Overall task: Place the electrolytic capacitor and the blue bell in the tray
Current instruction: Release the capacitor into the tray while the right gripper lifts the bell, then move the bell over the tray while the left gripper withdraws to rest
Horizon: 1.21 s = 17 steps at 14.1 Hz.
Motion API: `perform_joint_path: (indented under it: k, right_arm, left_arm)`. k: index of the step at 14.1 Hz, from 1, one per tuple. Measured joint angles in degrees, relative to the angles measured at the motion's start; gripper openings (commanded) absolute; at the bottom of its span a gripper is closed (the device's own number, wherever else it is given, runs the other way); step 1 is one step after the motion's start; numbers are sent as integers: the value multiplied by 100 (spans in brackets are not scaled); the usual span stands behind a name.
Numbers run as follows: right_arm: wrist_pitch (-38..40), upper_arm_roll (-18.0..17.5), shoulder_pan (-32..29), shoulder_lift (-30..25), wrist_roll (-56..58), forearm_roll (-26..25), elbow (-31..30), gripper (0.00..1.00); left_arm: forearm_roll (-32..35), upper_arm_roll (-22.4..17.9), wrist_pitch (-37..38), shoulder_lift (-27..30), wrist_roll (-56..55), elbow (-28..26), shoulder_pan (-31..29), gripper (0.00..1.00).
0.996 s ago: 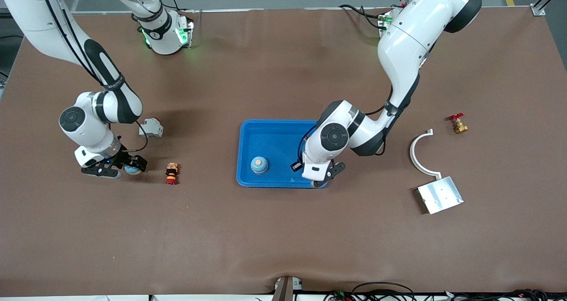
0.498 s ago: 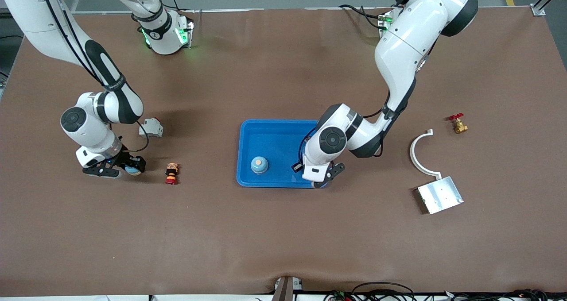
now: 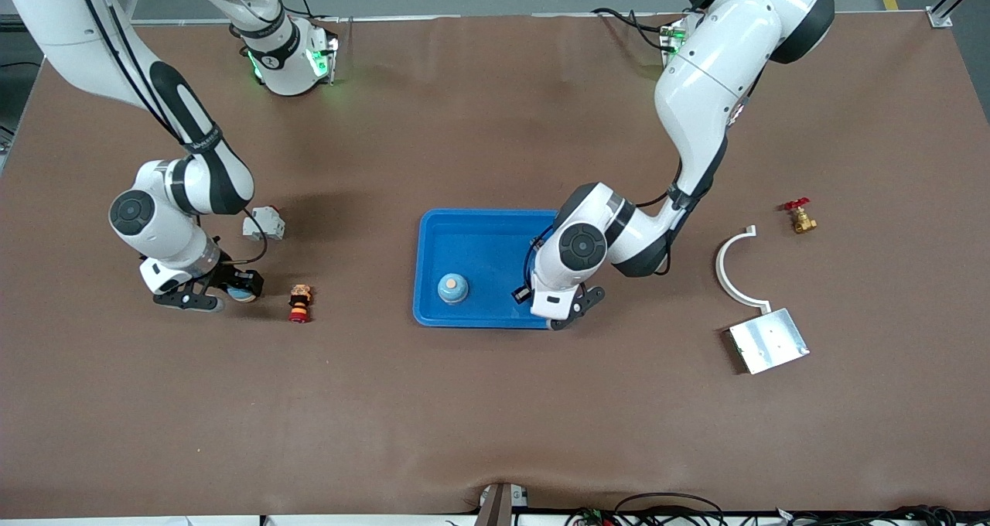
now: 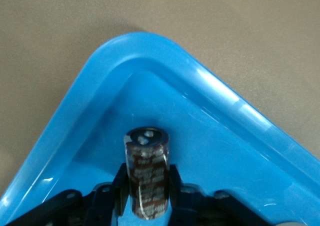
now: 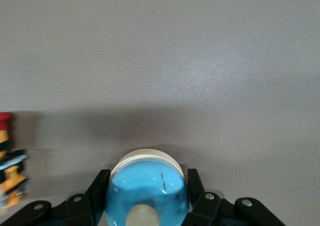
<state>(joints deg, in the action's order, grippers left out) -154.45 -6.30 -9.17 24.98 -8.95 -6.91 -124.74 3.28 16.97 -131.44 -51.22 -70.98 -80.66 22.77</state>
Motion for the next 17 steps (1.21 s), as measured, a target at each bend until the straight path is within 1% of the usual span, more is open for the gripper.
perform_joint_path:
  k: [2,4,5,7,8,10,12,14,17]
  right_arm:
    - [315,-75,1,-273,-50,7,12,0]
    - [786,-110,1,-570,-85,53,38,0]
    - [1043,-126,1,-726,-88,228,62,0]
    - [1628,-221,14,-1064,-87,744,153,0]
    - [1894,-279,34,-1222,-105,890,205,0]
    - [2279,-345,142,-1498,-354,965,266,0]
    - [2455,-362,356,-1695,-810,990,268,0]
    - [2509,-368,629,-1769,-1365,991,265,0]
    - [2505,-373,910,-1767,-1995,992,249,0]
  left_arm:
    - [0,0,0,0,0,11,1,75]
    - [0,0,0,0,0,39,6,100]
    - [0,0,0,0,0,63,8,100]
    - [0,0,-3,11,0,129,8,100]
    - [0,0,-5,29,0,164,9,100]
    - [0,-2,-5,109,0,224,8,100]
    - [0,-11,-1,263,0,252,6,100]
    - [0,-33,92,495,0,265,-7,100]
    - [0,-151,470,971,0,277,-17,100]
